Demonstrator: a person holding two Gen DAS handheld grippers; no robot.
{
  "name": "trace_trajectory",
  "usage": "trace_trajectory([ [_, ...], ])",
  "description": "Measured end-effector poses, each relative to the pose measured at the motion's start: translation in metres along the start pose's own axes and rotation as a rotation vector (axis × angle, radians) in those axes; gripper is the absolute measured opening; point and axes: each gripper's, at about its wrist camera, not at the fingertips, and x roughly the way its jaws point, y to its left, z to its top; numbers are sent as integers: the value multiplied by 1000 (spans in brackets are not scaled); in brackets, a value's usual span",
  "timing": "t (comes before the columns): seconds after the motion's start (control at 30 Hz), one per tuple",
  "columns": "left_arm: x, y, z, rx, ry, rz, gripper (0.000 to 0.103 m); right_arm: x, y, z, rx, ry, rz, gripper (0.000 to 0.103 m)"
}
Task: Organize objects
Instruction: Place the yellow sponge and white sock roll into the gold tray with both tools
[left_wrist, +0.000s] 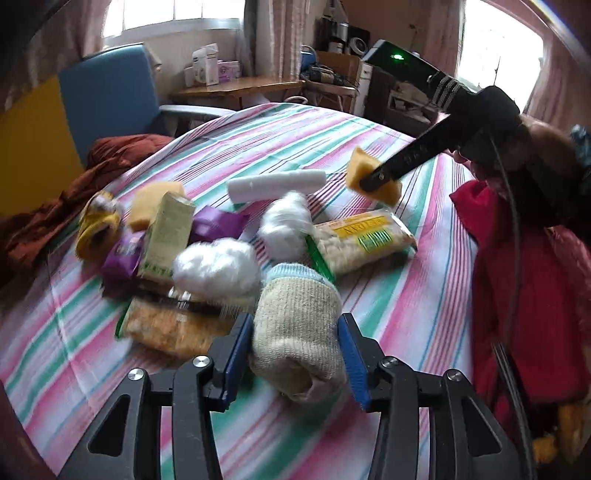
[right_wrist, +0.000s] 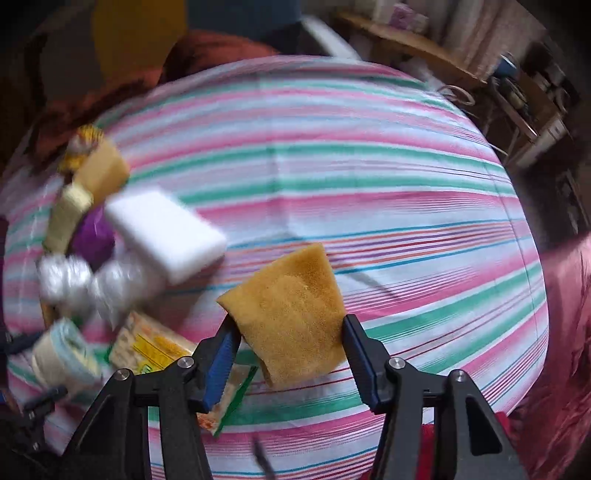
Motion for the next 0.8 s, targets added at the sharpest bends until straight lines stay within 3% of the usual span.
trace_trajectory([
  [0.2,-37,9,-26,-89,-39,30,48,-24,-9,0,101,-119,-23,57],
  [0.4,-83,33,-51,-184,-81,113,48,-52,33,-6,61,-179,56,57],
  [0.6,-132,64,-77,-294,-139,206,48,-80,123,1,-83,-241,172,57],
  [0.8,-188,104,-109,-438,-198,337,48,-90,234,-1,-251,-244,318,57],
])
